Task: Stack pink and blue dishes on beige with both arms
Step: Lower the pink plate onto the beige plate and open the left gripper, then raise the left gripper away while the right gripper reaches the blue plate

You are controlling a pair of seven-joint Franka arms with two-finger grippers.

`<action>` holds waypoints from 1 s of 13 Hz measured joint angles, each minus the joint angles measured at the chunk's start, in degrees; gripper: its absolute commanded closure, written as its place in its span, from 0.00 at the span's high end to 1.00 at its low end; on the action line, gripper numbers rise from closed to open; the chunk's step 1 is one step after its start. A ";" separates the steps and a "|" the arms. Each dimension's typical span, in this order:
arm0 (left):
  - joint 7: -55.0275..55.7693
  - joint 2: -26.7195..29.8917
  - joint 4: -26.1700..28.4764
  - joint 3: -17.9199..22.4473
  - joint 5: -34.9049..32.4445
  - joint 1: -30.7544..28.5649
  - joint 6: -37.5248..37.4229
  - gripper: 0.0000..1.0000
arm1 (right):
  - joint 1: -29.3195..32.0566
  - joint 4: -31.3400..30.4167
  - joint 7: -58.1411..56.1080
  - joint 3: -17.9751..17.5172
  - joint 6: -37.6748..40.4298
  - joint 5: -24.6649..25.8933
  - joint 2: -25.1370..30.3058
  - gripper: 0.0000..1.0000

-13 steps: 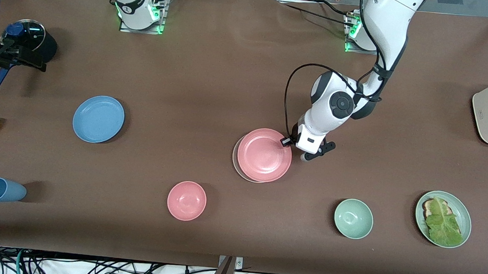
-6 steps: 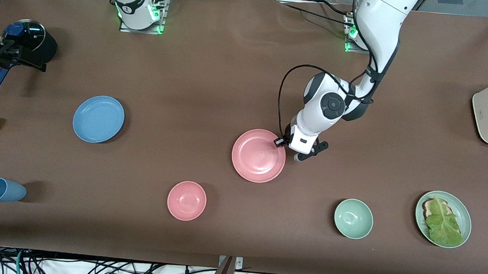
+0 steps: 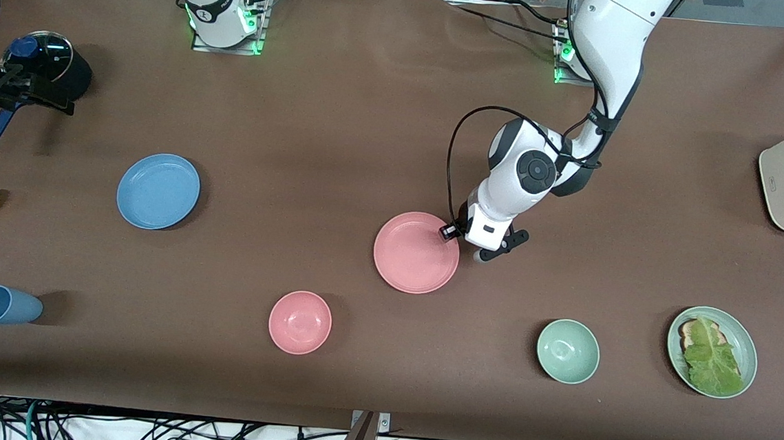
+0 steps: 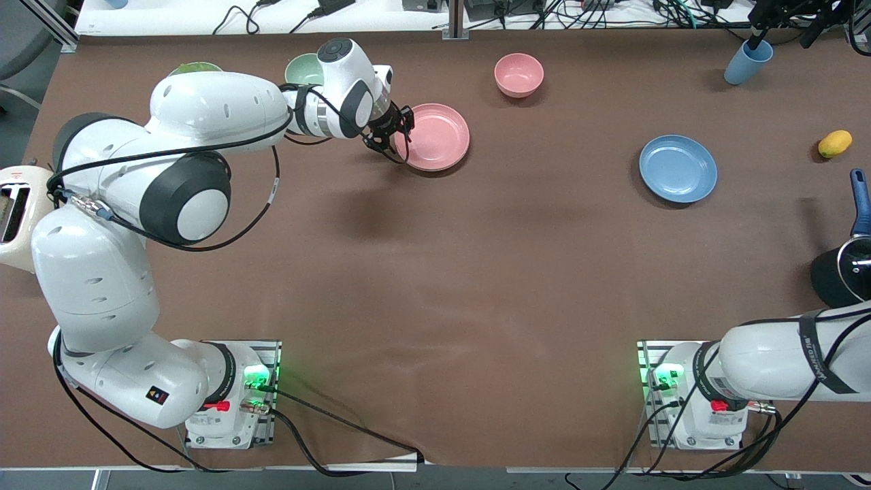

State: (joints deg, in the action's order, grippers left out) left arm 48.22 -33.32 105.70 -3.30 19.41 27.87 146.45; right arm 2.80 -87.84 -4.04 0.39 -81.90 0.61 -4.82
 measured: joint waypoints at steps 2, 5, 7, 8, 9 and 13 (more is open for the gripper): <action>-1.07 -0.10 -0.12 0.21 -0.03 -0.04 0.00 0.70 | 0.00 0.00 0.00 0.00 0.00 0.00 0.00 1.00; -6.83 -0.11 -0.35 1.16 -1.19 -0.65 -0.28 0.72 | 0.11 -0.08 0.00 0.08 0.06 0.00 -0.07 1.00; -11.18 -0.03 -1.12 1.42 -7.99 -3.09 -2.59 0.75 | 1.07 -0.65 0.10 0.50 0.12 0.00 -0.90 1.00; -13.39 0.16 -1.90 1.43 -11.41 -4.78 -4.72 0.77 | 2.29 -0.92 0.10 0.70 0.12 0.00 -1.97 1.00; -16.34 0.51 -2.55 1.46 -13.76 -6.37 -6.56 0.78 | 3.63 -1.18 0.09 0.88 0.04 0.00 -3.47 0.99; -32.91 2.20 -3.35 1.64 -14.99 -13.15 -10.80 0.80 | 8.68 -4.49 -0.87 1.25 -7.63 -0.01 -10.71 1.00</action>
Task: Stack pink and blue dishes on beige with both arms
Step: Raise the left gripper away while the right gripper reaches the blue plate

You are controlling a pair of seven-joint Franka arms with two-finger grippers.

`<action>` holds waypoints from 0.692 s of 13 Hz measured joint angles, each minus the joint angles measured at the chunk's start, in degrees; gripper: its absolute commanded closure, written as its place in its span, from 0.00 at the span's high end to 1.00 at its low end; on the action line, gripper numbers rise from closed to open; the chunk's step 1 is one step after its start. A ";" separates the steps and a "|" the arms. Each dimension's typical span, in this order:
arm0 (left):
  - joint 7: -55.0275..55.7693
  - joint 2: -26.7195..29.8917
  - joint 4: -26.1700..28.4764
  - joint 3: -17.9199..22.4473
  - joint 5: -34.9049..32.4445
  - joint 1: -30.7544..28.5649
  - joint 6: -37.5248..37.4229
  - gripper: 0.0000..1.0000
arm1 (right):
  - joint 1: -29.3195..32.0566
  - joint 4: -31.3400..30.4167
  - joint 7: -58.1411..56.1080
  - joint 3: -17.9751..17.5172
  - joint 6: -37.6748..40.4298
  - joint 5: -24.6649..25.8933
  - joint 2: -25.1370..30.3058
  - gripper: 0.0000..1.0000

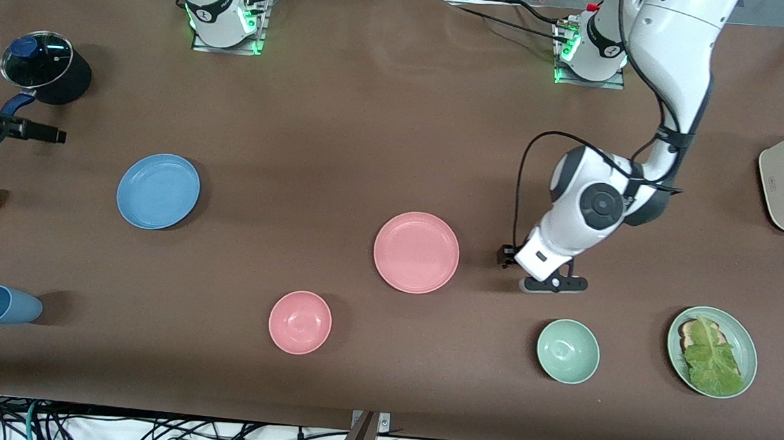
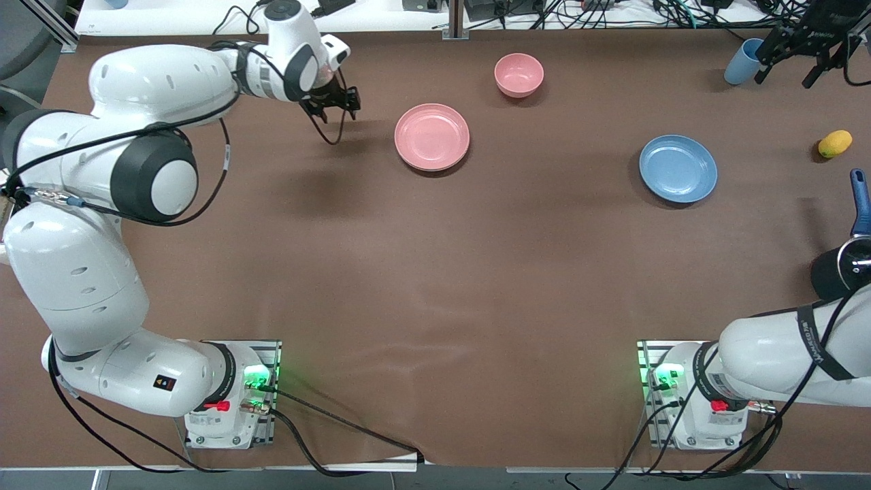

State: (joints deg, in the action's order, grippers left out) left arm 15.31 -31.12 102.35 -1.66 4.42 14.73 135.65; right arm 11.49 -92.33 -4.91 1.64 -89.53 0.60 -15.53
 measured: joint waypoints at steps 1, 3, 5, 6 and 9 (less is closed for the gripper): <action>-4.00 0.42 -0.04 0.05 0.00 -1.81 -0.97 0.80 | 1.17 -3.43 -1.62 0.22 -5.11 0.00 -1.02 0.99; -11.70 1.57 -0.10 0.13 -0.01 -5.54 -2.65 0.80 | 2.12 -11.52 -6.37 2.15 -15.87 -2.22 -2.08 0.99; -17.23 3.07 -0.22 0.18 -0.01 -9.06 -4.78 0.80 | 2.47 -17.39 -11.64 3.73 -21.96 -7.83 -2.71 0.96; -18.66 4.12 -0.37 0.18 -0.01 -10.34 -6.42 0.80 | 2.56 -19.13 -13.57 3.96 -25.04 -9.03 -3.42 0.95; -19.48 9.00 -1.13 0.41 -0.01 -11.75 -13.76 0.83 | 2.81 -21.08 -17.18 4.16 -31.94 -11.17 -7.21 0.93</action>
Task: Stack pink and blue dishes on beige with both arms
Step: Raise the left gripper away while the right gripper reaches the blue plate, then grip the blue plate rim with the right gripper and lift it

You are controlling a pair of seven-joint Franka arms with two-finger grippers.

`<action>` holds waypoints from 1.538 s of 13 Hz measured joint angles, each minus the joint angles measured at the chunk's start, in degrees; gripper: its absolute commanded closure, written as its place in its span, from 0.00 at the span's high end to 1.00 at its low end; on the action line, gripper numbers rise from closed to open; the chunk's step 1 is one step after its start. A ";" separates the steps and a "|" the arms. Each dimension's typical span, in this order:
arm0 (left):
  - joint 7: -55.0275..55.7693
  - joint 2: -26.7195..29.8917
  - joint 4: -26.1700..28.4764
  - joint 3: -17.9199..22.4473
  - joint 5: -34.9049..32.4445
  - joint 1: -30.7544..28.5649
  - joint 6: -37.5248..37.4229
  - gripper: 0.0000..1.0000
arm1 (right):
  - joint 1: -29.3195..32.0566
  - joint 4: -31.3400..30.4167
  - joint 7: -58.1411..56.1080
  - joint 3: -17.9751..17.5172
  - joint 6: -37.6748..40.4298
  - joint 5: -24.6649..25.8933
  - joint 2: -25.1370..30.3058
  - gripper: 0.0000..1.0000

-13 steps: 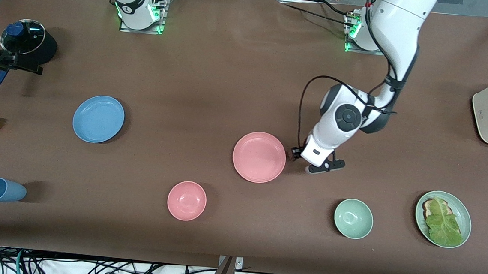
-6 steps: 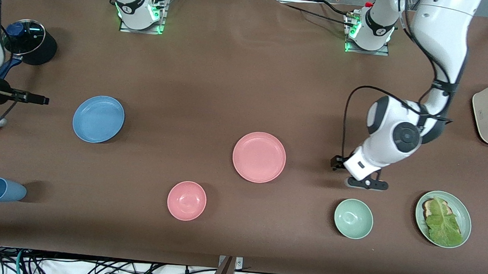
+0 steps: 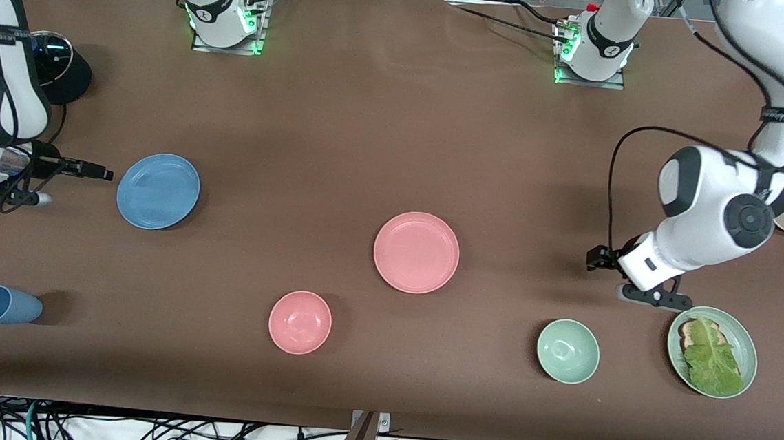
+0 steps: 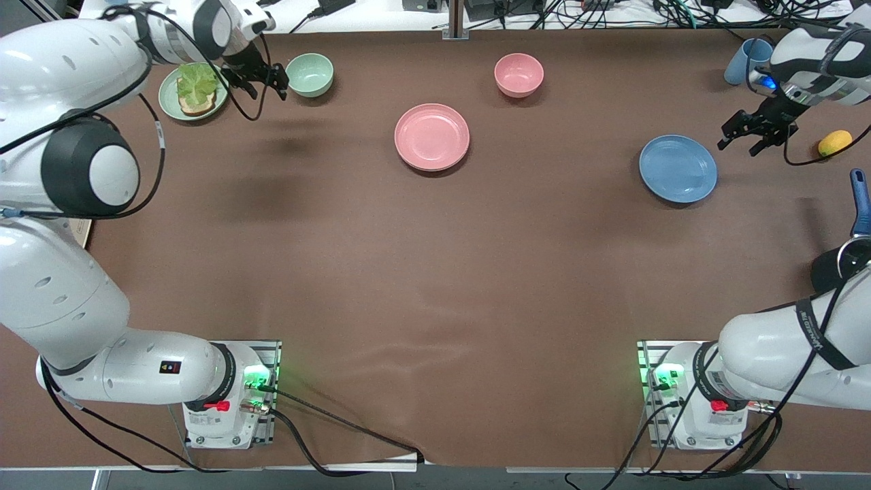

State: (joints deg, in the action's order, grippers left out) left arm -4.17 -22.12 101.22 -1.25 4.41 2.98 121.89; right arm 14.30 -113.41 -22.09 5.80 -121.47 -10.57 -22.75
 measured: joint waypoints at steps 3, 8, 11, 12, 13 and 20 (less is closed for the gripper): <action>0.00 5.28 -2.84 0.66 0.00 -0.38 -10.19 0.99 | 0.87 -1.23 -5.02 0.08 -4.80 -4.58 -3.86 0.85; 0.01 8.62 -7.96 0.83 0.00 -2.09 -19.90 1.00 | 1.25 -1.69 -8.73 0.07 -6.46 -11.40 -7.13 0.49; 0.01 9.77 -8.52 1.18 0.00 -3.13 -22.43 1.00 | 1.66 -1.67 -9.25 0.15 -6.47 -12.97 -7.36 0.30; 0.01 10.59 -8.67 1.36 0.00 -3.48 -23.30 1.00 | 1.73 -1.67 -9.30 0.15 -6.45 -13.28 -7.39 0.27; 0.01 11.65 -8.78 1.38 0.00 -3.83 -24.17 1.00 | 1.73 -1.66 -9.35 0.15 -6.45 -13.40 -7.39 0.15; 0.01 17.52 -9.50 1.30 0.00 -4.07 -26.25 1.00 | 1.78 0.44 -11.65 -0.17 -1.60 -13.94 -6.80 0.00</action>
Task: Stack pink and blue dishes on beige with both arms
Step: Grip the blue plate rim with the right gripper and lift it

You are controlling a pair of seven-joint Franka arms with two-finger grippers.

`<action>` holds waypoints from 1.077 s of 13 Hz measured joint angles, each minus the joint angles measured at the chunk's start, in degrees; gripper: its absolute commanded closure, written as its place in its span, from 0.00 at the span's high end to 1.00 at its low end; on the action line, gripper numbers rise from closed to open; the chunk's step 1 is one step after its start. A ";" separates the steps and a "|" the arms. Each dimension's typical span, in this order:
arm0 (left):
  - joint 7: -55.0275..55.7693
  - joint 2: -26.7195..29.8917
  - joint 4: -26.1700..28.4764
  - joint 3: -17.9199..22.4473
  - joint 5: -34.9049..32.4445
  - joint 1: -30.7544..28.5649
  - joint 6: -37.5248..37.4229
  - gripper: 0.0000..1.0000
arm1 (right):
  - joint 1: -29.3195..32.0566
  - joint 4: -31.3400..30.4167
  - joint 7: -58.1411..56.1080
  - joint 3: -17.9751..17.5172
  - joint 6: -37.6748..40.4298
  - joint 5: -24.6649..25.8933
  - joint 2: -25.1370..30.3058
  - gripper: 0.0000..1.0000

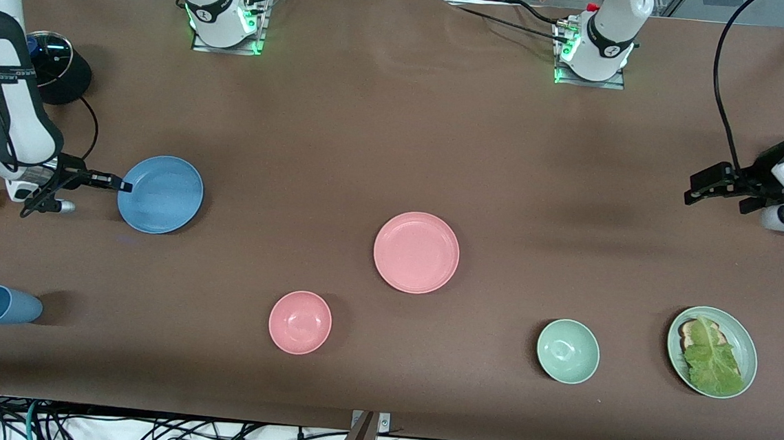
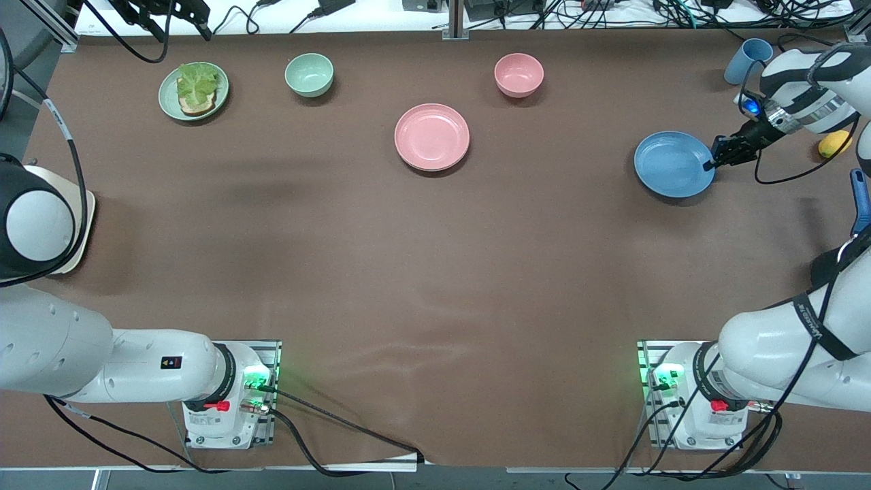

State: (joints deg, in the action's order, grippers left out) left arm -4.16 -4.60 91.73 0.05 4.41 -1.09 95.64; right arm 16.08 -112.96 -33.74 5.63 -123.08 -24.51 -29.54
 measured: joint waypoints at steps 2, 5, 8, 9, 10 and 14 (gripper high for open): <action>0.00 1.67 -0.34 -0.14 0.00 0.23 -2.57 1.00 | 0.01 2.01 0.00 -0.64 2.97 0.00 0.19 0.00; 0.02 3.42 -0.38 -0.27 0.00 0.45 -5.69 1.00 | -0.02 6.57 0.13 -4.19 9.38 -0.09 1.77 0.00; 0.02 3.51 -0.37 0.11 0.00 0.44 -8.38 1.00 | -0.21 12.12 4.69 -10.77 15.25 -0.18 3.55 0.00; 0.02 3.51 -0.37 0.06 0.00 0.49 -9.90 1.00 | -0.27 13.21 5.49 -13.37 15.94 -0.20 3.71 0.00; 0.02 3.50 -0.36 0.02 0.00 0.62 -11.77 1.00 | -0.37 13.73 6.04 -16.13 16.03 -0.23 3.64 0.00; 0.02 3.39 -0.32 0.06 0.00 0.93 -15.25 1.00 | -3.45 15.35 18.29 -26.32 13.10 -1.77 0.79 0.00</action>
State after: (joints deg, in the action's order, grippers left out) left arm -4.14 -1.21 91.40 0.11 4.41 -0.16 80.39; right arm 12.63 -97.61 -15.46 -20.70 -109.98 -26.28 -28.75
